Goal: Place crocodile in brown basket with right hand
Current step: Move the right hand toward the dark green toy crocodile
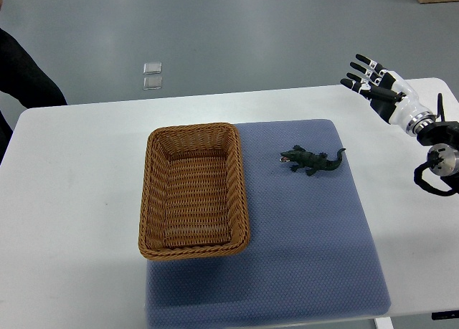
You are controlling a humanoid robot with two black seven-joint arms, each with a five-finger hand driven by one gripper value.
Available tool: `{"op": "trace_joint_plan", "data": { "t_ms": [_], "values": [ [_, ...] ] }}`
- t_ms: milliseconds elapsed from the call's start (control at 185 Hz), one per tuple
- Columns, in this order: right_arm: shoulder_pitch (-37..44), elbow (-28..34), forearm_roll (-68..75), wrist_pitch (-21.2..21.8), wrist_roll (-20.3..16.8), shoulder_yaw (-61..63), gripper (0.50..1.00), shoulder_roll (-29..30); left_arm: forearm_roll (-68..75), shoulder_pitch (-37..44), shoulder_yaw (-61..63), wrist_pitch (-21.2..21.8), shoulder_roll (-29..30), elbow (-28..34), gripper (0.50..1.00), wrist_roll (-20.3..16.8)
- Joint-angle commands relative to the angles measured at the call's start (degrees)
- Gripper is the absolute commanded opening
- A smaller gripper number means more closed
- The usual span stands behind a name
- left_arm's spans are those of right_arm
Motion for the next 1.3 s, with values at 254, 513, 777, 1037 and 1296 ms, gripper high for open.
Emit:
{"op": "trace_joint_plan", "data": {
  "t_ms": [254,513,777,1037,1296],
  "values": [
    [0.0,0.0,-1.2,0.1,0.0,0.0,0.928,0.1,0.0,0.0,0.0,0.0,0.0,0.0,1.000,0.0],
    [0.1,0.0,-10.4,0.1,0.1,0.0,0.928,0.5,0.0,0.0,0.2,0.0,0.0,0.1,1.000,0.0],
    [0.7,0.3,-24.8,0.2,1.8,0.1,0.928,-0.7,0.0,0.0,0.3,0.0,0.0,0.1,1.000,0.0],
    [3.3,0.8,-33.8,1.9,2.6,0.1,0.928,-2.1,0.0,0.0,0.3,0.0,0.0,0.1,1.000,0.0],
    [5.8,1.6,-45.9,1.9,3.3,0.0,0.928,-2.1,0.0,0.0,0.3,0.0,0.0,0.1,1.000,0.0]
  ]
}}
